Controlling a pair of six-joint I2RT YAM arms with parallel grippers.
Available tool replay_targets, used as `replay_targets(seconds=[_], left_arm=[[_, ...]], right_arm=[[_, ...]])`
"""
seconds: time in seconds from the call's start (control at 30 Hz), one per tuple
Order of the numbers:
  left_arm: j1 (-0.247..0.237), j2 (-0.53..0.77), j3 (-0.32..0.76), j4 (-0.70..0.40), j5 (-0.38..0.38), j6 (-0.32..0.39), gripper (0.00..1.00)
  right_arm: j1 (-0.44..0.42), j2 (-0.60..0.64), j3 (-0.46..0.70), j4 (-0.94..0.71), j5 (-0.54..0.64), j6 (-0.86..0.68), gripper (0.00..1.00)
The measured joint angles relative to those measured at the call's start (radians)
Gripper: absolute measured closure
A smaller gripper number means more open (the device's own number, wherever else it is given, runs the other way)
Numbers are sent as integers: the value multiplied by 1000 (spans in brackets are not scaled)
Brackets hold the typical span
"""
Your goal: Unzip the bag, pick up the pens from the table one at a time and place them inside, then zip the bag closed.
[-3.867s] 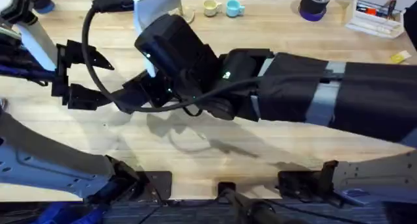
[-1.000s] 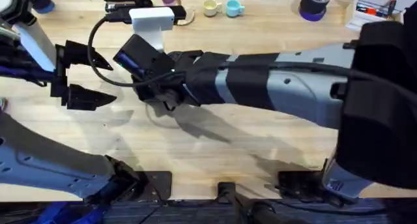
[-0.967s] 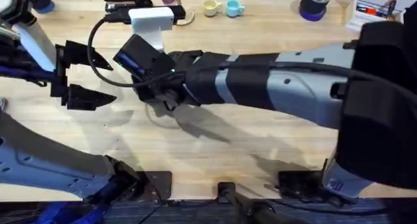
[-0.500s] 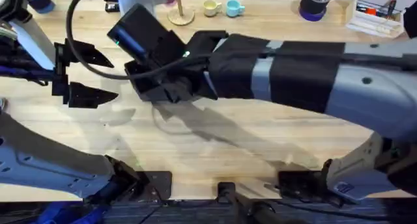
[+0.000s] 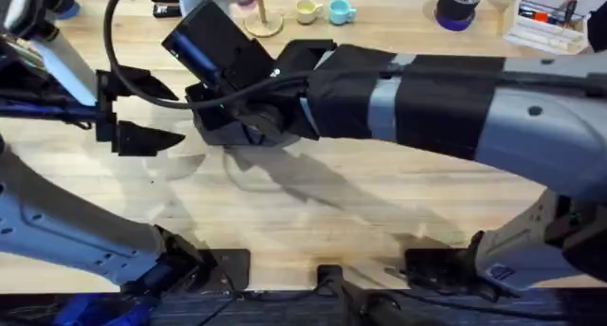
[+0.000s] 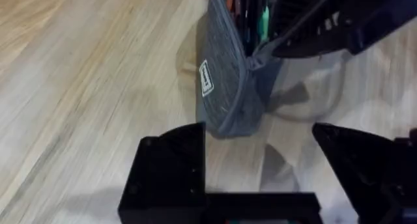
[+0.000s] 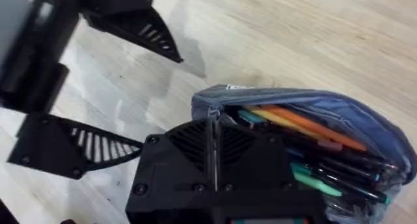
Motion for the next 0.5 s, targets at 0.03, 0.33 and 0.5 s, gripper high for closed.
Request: replay_targets(seconds=[0.03,0.33,0.5], left_arm=[[-9,13,-1,5,10,0,8],[-124,73,-1,73,72,0,7],[-194,87,-1,137,81,-26,35]], right_arm=[[0,0,0,0,0,0,974],[-10,0,0,1,0,0,973],[-25,0,0,7,4,0,973]])
